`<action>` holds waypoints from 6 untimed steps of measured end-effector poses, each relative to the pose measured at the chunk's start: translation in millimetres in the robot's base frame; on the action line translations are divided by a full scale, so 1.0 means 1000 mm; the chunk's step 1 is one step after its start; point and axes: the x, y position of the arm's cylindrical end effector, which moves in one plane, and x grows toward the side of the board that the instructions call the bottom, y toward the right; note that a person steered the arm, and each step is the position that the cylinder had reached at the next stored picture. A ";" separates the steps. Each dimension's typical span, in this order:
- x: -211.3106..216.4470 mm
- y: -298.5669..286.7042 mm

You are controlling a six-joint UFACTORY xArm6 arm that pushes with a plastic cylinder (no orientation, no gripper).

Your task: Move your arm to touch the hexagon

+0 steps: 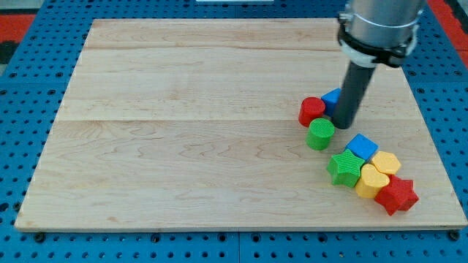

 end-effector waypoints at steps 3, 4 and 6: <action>0.050 0.052; 0.088 0.065; 0.094 0.098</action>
